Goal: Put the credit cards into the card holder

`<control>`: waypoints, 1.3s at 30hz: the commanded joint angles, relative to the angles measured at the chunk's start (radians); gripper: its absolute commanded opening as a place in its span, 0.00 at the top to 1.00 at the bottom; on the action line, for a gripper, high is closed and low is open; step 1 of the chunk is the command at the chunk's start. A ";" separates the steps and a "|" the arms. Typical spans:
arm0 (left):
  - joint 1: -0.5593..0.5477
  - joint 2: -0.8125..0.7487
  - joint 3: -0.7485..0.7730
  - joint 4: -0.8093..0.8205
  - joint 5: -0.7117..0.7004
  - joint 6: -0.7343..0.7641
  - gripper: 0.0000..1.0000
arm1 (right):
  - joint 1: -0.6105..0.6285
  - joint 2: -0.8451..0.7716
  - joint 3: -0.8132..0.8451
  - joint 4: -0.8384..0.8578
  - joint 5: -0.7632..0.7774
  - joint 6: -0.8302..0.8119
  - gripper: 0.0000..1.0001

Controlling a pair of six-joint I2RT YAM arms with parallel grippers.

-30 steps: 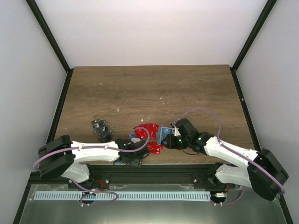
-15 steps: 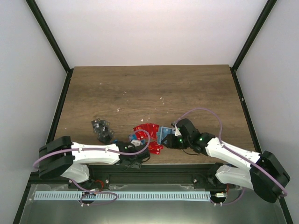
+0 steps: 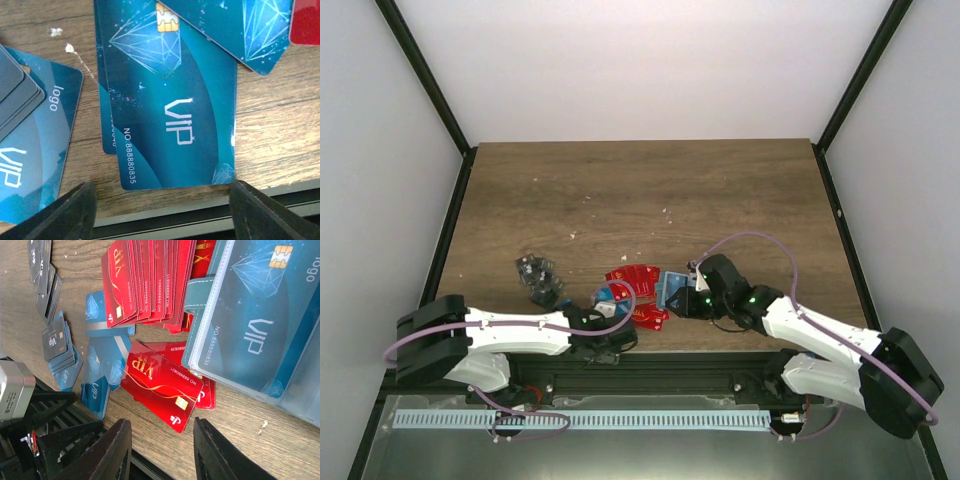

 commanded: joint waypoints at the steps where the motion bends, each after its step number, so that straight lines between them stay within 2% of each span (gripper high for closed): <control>1: -0.005 -0.018 0.002 -0.012 -0.026 -0.002 0.23 | 0.010 -0.019 -0.003 0.001 -0.001 0.006 0.64; 7: -0.004 0.023 0.035 -0.014 -0.059 0.015 0.22 | 0.009 -0.015 -0.006 0.007 -0.001 0.008 0.64; 16: -0.005 0.106 0.059 0.007 -0.080 0.008 0.26 | 0.010 -0.008 -0.009 0.006 -0.001 0.004 0.64; 31: -0.005 0.119 0.032 0.002 -0.072 -0.014 0.47 | 0.010 0.008 -0.005 0.014 -0.011 0.004 0.64; 39: -0.023 0.028 0.020 -0.028 -0.011 -0.012 0.48 | 0.010 0.000 0.012 0.002 -0.005 0.009 0.64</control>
